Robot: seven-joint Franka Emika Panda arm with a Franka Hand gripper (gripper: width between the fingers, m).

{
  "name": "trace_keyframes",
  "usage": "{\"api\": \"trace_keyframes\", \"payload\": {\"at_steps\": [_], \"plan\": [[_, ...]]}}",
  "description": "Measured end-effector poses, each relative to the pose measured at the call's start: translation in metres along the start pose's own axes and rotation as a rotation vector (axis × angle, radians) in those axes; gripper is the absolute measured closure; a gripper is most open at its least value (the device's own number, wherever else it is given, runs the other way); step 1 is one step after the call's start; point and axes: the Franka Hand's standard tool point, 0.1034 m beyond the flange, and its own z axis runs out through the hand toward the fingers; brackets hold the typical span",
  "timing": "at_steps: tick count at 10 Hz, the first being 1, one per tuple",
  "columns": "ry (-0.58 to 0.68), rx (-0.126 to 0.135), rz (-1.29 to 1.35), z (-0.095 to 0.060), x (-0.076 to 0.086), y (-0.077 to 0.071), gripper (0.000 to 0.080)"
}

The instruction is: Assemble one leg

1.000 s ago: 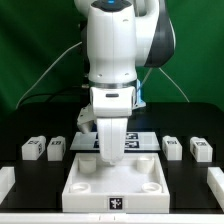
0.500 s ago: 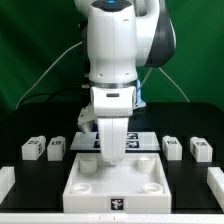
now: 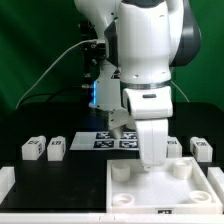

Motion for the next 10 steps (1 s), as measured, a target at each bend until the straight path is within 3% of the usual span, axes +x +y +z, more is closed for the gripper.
{"api": "trace_keyframes", "payload": {"at_steps": [1, 4, 7, 8, 9, 10], "plan": [[0.009, -0.002, 0.005, 0.0011, 0.0101, 0.0074, 0.0739], [0.002, 0.052, 0.041, 0.0052, 0.0104, 0.0089, 0.0739], [0.001, 0.051, 0.060, 0.0052, 0.0097, 0.0082, 0.0738], [0.001, 0.052, 0.062, 0.0055, 0.0093, 0.0080, 0.0652], [0.001, 0.052, 0.062, 0.0056, 0.0091, 0.0080, 0.0652], [0.001, 0.052, 0.063, 0.0056, 0.0088, 0.0080, 0.0432]]}}
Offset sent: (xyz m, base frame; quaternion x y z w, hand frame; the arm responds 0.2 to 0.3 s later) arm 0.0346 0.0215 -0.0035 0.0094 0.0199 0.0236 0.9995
